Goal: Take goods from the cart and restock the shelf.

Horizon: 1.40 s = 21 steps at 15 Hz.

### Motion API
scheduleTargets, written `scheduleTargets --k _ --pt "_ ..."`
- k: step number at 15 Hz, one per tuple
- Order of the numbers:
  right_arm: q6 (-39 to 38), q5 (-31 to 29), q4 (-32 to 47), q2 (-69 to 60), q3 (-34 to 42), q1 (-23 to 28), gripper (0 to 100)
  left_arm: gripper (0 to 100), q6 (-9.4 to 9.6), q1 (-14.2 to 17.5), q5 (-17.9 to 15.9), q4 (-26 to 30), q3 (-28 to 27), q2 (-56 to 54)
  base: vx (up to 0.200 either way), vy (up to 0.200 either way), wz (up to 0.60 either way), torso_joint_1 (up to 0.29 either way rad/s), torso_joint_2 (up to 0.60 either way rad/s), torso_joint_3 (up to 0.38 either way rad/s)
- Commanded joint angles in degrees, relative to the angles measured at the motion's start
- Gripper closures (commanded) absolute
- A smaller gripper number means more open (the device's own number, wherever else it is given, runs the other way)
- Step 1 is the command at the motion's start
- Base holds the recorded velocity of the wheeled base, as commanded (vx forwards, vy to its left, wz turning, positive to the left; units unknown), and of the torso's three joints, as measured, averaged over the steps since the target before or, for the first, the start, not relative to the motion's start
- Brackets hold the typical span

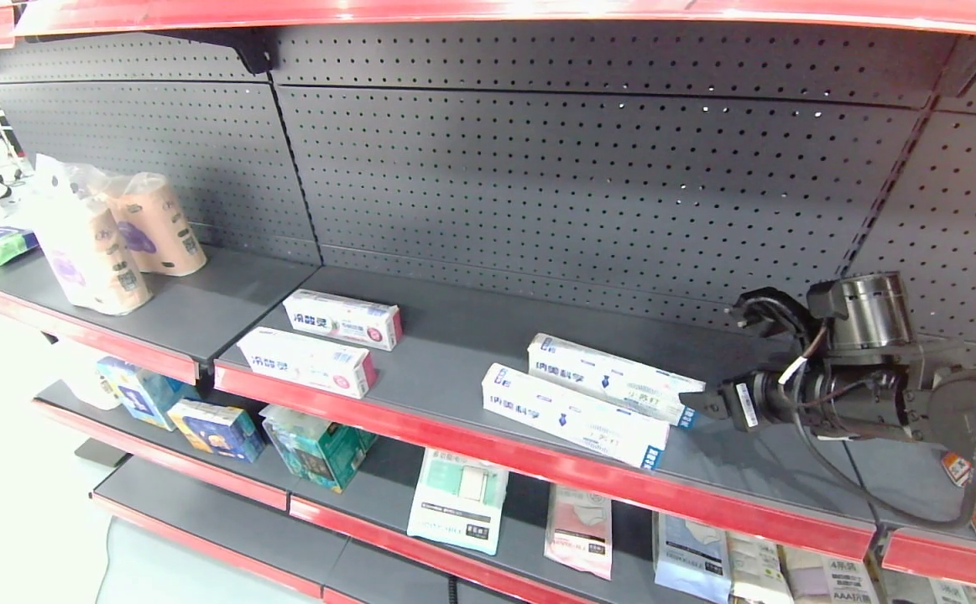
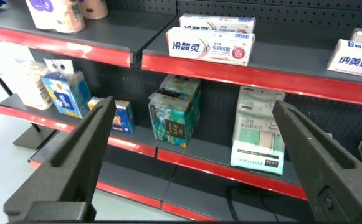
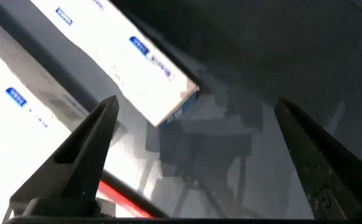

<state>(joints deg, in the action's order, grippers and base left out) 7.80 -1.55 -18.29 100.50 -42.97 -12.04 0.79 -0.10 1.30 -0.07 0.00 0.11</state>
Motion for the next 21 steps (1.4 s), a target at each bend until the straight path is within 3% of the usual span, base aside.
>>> scheduleTargets --k 1,21 --pt "0.1 0.0 0.0 -0.6 1.9 0.6 0 0 0.0 0.0 0.0 0.0 0.0 0.0 0.0 0.0 0.0 0.0 0.0 0.0" --pt "0.2 -2.6 -3.0 6.7 -1.8 0.7 0 0 0.0 0.0 0.0 0.0 0.0 0.0 0.0 0.0 0.0 0.0 0.0 0.0"
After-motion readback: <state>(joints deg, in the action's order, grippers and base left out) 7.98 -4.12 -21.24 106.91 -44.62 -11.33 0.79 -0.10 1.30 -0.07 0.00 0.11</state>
